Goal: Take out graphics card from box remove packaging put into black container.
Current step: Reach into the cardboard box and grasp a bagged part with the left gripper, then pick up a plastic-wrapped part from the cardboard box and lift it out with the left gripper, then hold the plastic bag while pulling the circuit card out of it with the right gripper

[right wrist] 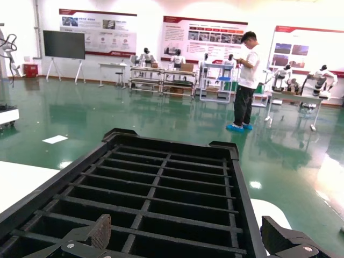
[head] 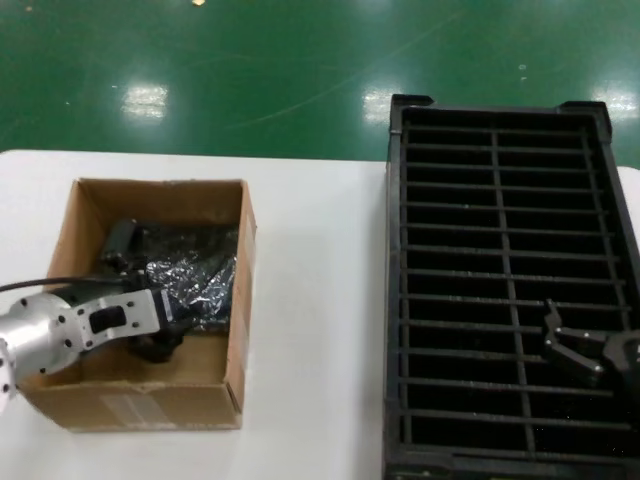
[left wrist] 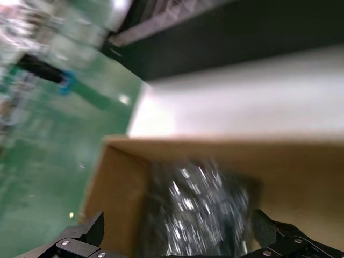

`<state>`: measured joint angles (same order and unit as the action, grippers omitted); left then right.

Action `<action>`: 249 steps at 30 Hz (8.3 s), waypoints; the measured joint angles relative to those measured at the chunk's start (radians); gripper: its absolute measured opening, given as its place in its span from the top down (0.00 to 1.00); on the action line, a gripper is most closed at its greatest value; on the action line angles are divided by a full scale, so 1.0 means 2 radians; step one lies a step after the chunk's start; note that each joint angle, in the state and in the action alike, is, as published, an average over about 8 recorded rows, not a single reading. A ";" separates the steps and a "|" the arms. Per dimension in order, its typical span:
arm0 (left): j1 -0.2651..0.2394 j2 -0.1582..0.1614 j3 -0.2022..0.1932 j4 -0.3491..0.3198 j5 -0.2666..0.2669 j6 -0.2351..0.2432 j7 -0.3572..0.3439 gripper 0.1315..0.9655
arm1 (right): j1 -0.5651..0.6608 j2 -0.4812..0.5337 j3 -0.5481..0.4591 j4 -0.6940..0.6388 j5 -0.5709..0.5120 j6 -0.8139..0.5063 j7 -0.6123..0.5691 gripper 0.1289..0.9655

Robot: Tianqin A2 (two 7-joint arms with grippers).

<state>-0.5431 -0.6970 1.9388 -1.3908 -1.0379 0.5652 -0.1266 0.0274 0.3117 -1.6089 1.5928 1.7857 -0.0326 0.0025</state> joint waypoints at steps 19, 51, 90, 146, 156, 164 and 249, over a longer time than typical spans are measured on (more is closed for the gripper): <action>-0.040 0.058 -0.013 0.119 0.167 -0.027 0.075 0.11 | 0.000 0.000 0.000 0.000 0.000 0.000 0.000 0.00; 0.010 0.083 -0.072 0.087 0.156 -0.045 0.131 0.84 | 0.000 0.000 0.000 0.000 0.000 0.000 0.000 0.00; 0.100 0.093 -0.178 -0.100 0.145 -0.086 0.174 0.99 | 0.000 0.000 0.000 0.000 0.000 0.000 0.000 0.00; 0.284 0.089 -0.204 -0.309 0.060 -0.105 0.233 0.99 | 0.055 0.033 -0.084 0.044 -0.003 -0.080 0.053 0.01; 0.284 0.089 -0.204 -0.309 0.060 -0.105 0.233 0.99 | 0.091 0.045 -0.146 0.039 -0.012 -0.148 0.063 0.08; 0.284 0.089 -0.204 -0.309 0.060 -0.105 0.233 0.99 | 0.103 0.037 -0.153 0.011 -0.002 -0.194 0.022 0.21; 0.284 0.089 -0.204 -0.309 0.060 -0.105 0.232 0.99 | 0.270 -0.023 -0.216 -0.143 -0.055 -0.281 0.031 0.99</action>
<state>0.0255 -0.5194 1.5312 -2.0082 -0.9180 0.3545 0.3382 0.5667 0.2649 -2.0406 1.3077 1.6757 -0.5952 0.0654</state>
